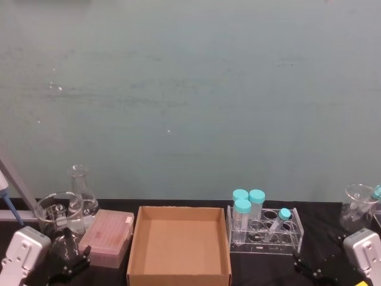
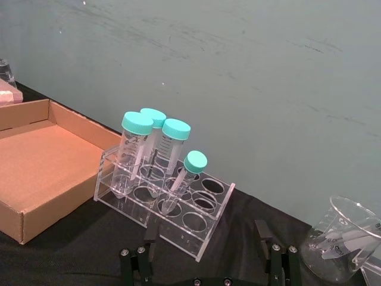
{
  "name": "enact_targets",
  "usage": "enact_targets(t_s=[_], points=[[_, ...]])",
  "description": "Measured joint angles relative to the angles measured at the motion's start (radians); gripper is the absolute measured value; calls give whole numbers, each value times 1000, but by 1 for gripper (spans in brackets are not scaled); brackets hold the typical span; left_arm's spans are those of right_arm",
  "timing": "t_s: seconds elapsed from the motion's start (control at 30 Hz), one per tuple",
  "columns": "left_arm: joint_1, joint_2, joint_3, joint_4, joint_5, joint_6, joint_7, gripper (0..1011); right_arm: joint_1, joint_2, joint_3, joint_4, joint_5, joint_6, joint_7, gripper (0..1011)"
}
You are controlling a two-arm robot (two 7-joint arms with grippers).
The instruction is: Use the right hand to move the test tube from the test tube rack into the box.
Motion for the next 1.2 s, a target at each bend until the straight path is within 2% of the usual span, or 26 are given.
enact_targets(t_s=[0.7, 0.93, 1.2], points=[[0, 0, 0, 0, 0, 0, 0, 1000, 0, -1, 2, 2, 4, -1, 4, 1000], [0, 0, 0, 0, 0, 0, 0, 1000, 21, -20, 32, 42, 62, -10, 92, 1000], [0, 0, 0, 0, 0, 0, 0, 1000, 85, -62, 28, 107, 73, -27, 180, 1000]])
